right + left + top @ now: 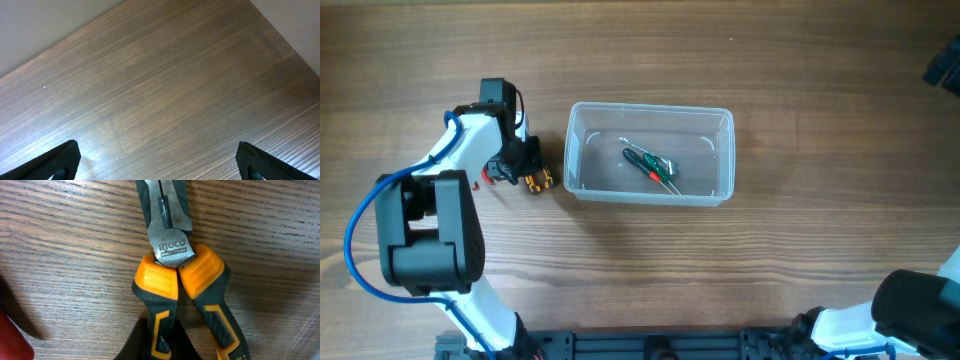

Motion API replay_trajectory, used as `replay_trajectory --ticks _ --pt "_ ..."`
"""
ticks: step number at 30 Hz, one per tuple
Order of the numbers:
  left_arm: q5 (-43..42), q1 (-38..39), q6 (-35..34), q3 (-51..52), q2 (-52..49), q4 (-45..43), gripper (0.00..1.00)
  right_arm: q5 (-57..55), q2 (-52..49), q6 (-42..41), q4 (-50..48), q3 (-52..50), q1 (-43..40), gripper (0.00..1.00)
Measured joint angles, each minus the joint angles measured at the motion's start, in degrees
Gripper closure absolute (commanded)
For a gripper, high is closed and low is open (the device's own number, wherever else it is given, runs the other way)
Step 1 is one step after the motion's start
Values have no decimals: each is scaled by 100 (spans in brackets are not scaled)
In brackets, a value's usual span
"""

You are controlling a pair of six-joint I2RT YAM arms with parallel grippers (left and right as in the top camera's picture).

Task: Pack container
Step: 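Carry the pliers right and drop them into the container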

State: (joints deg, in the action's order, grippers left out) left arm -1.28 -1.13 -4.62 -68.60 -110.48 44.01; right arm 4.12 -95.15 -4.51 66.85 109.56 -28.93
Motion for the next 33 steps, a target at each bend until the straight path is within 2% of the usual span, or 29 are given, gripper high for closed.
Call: replay_trajectory --ticks 3,5,9,13,17,22,26,30,33 --pt "-2 0 0 -114 9 114 96 0 0 0 0 0 0 0" --pt "-2 0 28 -542 144 271 96 -2 0 0 0 0 0 0" --pt "-4 2 155 -1368 876 317 96 0 0 0 0 0 0 0" --pt "-103 96 304 -1657 1882 199 96 0 0 0 2 0 0 0" --pt "-1099 881 1447 -1657 2430 212 96 -2 0 0 0 0 0 0" --pt "-1696 2376 3147 -1655 2439 232 96 0 0 0 0 0 0 0" --pt "-1770 3296 4721 -1655 2111 391 96 0 0 0 0 0 0 0" --pt "-1473 3364 5272 -1655 1458 590 96 0 0 0 0 0 0 0" --pt "-901 3357 5619 -1655 804 597 96 0 0 0 0 0 0 0"
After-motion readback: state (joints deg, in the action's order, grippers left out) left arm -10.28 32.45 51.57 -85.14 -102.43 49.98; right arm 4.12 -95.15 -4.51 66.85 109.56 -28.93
